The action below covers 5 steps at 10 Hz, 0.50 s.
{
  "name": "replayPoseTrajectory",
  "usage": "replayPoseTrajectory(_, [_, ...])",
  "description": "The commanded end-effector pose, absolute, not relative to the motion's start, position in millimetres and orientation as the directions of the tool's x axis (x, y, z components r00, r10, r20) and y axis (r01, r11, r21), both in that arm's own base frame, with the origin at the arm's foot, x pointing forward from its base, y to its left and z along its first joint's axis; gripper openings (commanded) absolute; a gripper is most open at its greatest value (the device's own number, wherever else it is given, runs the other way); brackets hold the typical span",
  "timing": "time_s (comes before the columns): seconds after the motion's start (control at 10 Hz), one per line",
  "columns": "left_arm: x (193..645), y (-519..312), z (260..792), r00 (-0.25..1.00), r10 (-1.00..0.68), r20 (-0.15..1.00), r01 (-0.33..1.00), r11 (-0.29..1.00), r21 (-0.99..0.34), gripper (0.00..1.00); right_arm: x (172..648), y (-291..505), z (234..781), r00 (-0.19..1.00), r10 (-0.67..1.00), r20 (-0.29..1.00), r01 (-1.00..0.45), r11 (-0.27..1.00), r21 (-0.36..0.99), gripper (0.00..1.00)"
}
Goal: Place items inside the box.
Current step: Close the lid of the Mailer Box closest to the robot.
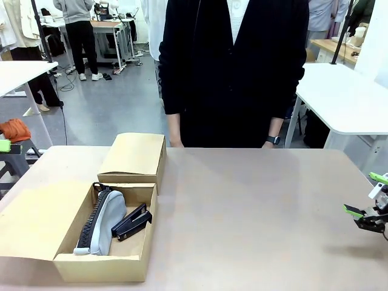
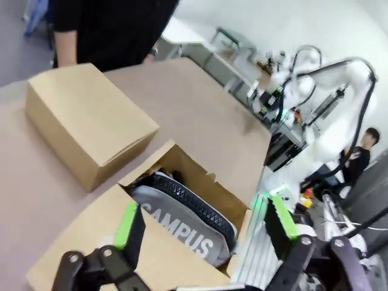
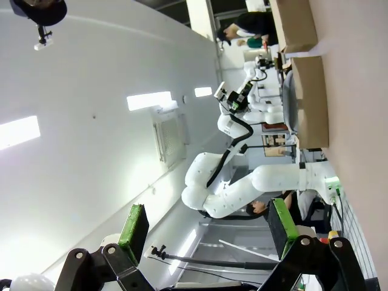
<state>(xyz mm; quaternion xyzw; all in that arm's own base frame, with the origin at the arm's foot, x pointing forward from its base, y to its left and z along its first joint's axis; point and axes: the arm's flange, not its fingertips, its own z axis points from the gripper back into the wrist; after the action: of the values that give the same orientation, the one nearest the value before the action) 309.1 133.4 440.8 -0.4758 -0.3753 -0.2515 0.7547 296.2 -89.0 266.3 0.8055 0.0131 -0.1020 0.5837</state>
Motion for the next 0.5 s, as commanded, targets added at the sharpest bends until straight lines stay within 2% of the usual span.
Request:
replayPoseTrajectory(0.0, [313,136,445,0.68,0.107,0.725,0.633,0.412,-0.655,1.0,300,-90,274,0.974,-0.109,-0.201,0.156,-0.327,0.932,1.0])
replayPoseTrajectory(0.1, [313,136,445,0.68,0.107,0.725,0.633,0.412,-0.655,1.0,300,-90,274,0.974,-0.109,-0.201,0.156,-0.327,0.932,1.0])
replayPoseTrajectory(0.2, [310,135,439,0.625,0.01,0.78,0.705,0.421,-0.57,1.0,300,-90,274,0.974,-0.109,-0.201,0.156,-0.327,0.932,1.0])
replayPoseTrajectory(0.3, [319,146,421,0.533,-0.195,0.823,0.825,0.335,-0.455,1.0,300,-90,274,0.974,-0.109,-0.201,0.156,-0.327,0.932,1.0])
replayPoseTrajectory(0.4, [320,166,411,0.406,-0.281,0.87,0.841,0.488,-0.235,1.0,300,-90,274,0.974,-0.109,-0.201,0.156,-0.327,0.932,1.0])
